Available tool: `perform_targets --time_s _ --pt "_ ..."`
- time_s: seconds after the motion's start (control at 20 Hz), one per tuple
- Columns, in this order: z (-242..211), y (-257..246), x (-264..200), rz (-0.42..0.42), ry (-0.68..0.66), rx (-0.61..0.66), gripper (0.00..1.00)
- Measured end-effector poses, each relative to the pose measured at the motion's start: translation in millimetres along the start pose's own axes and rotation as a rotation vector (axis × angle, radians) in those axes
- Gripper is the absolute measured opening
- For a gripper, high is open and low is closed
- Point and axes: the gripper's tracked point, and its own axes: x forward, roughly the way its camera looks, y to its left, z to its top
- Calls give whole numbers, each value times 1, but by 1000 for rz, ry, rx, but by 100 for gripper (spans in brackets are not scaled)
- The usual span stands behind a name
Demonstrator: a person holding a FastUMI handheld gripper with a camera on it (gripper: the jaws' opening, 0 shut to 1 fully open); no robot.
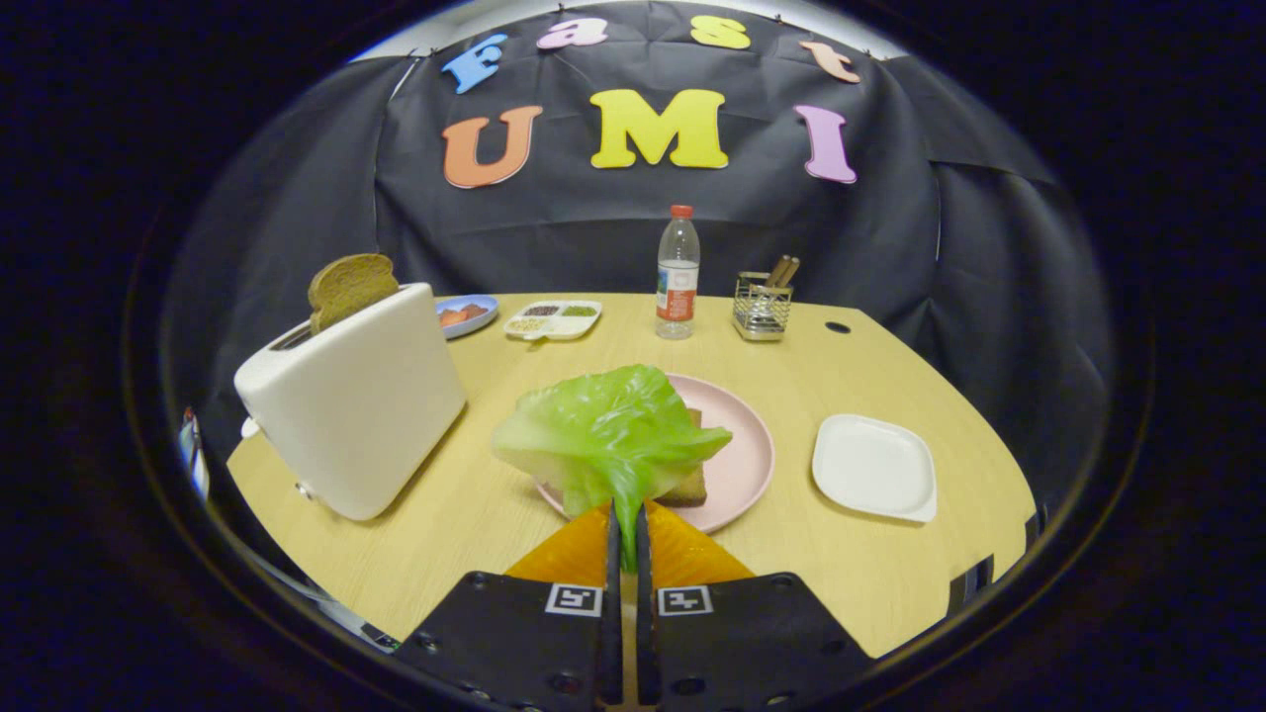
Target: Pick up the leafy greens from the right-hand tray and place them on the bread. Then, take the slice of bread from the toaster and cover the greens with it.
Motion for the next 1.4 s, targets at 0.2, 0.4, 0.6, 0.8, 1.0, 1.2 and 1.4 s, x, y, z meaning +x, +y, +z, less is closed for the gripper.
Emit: perform_targets --time_s 0.2,0.4,0.6,0.8,1.0,1.2,1.4 --pt "7 -12 43 -3 76 57 6" --pt "-3 -7 49 58 136 70 6" --pt "3 -6 36 85 113 68 6" --pt "-2 -10 46 102 152 122 21" --pt "-2 -29 49 44 151 129 55" --pt "19 -27 21 24 58 137 98" --pt "56 -8 -27 -63 -59 76 96"
